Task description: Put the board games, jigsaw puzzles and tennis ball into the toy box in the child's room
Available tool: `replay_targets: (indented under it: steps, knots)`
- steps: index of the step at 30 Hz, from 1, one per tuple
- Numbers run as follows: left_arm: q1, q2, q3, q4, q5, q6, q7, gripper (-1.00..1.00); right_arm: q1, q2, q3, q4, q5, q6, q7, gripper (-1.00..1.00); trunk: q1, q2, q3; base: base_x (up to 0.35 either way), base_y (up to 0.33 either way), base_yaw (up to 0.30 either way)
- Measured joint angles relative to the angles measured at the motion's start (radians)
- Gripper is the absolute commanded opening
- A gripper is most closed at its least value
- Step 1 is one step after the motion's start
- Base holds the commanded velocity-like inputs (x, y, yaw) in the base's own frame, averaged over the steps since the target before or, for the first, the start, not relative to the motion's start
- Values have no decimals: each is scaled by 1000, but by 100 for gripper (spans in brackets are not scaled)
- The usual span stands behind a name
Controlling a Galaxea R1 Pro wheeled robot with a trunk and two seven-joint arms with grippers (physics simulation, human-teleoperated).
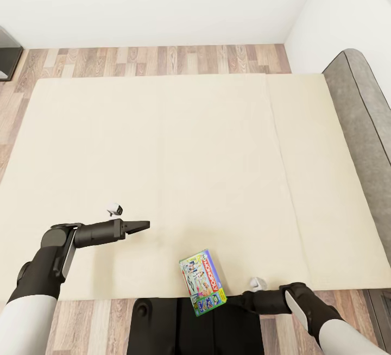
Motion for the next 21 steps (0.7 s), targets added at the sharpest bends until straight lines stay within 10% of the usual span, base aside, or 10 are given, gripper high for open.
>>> replay_targets:
  steps: [21]
  knots:
    - [1, 1, 20, -2, 3, 10, 0, 100, 0, 3, -1, 0, -7, -23, 4, 100, 0, 0, 0, 0, 0, 0]
